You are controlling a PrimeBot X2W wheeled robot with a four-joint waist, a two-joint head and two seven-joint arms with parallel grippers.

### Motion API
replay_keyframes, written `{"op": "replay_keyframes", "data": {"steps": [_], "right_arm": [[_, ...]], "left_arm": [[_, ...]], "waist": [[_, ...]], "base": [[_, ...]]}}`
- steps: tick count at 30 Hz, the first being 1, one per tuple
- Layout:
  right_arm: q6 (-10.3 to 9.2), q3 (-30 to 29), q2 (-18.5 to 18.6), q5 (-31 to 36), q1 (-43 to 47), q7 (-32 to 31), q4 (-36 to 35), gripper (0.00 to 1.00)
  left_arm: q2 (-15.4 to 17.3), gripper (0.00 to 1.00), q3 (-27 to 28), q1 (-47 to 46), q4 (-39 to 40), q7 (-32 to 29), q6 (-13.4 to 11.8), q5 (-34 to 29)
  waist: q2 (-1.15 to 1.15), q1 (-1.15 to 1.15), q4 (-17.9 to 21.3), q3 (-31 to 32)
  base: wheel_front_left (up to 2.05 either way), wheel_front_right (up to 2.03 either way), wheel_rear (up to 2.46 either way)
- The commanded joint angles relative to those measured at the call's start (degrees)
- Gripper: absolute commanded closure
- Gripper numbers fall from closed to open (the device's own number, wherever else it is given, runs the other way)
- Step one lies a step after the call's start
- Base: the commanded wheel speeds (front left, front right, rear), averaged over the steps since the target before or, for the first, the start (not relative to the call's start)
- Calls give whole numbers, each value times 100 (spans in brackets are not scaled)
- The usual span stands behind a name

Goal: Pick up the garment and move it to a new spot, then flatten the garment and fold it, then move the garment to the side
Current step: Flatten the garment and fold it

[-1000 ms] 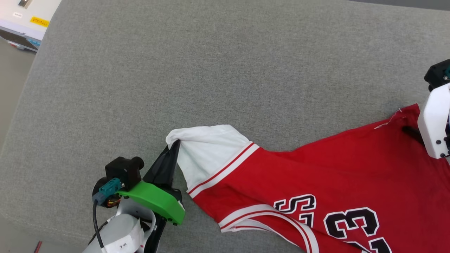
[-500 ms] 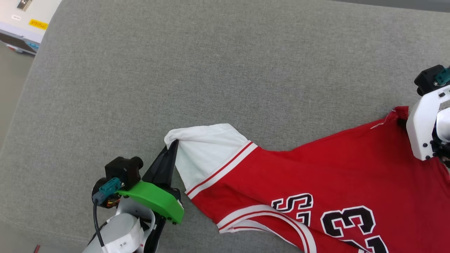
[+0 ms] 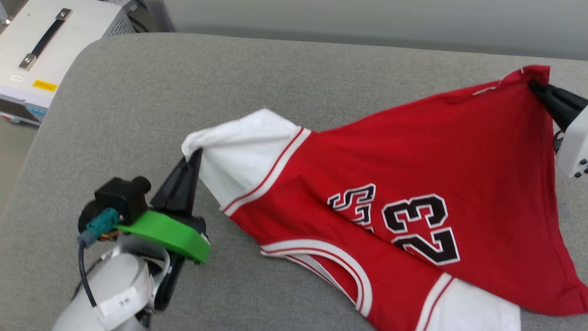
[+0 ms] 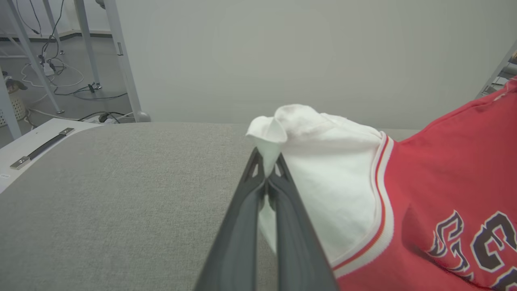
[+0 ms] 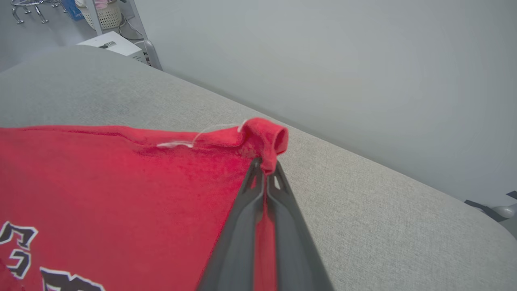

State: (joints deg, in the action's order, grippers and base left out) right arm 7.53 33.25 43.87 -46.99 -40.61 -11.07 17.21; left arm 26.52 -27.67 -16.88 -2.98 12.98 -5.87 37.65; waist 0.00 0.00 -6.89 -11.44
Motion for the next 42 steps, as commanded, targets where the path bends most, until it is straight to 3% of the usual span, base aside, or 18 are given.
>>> {"op": "replay_keyframes", "data": {"steps": [1,12,24,29,34,42], "right_arm": [[-4,-141,19,72,106,150,-122,100],[-4,-1587,-268,632,287,383,-1341,100],[-4,-2588,-887,1303,-252,-199,-2004,100],[-4,-2554,-1132,1449,-1305,-350,-1636,100],[-4,-2271,-1343,1675,-2794,-393,-815,100],[-4,-1778,-1556,2047,-4964,56,613,100]], "left_arm": [[113,100,65,-309,128,-45,-29,-76],[449,100,172,-2232,659,-719,247,-425],[102,100,72,-4405,-41,-1137,727,-521],[-30,100,64,-5672,-735,-1279,921,-681],[-162,100,4,-7167,-1636,-1280,1102,-934],[-331,100,-96,-8899,-2472,-1161,1212,-1241]], "waist": [[0,0,221,223],[0,0,430,391],[0,0,555,-247],[0,0,676,-893],[0,0,785,-1478],[0,0,893,-2027]], "base": [[0,0,0],[0,0,0],[0,0,0],[0,0,0],[0,0,0],[0,0,0]]}}
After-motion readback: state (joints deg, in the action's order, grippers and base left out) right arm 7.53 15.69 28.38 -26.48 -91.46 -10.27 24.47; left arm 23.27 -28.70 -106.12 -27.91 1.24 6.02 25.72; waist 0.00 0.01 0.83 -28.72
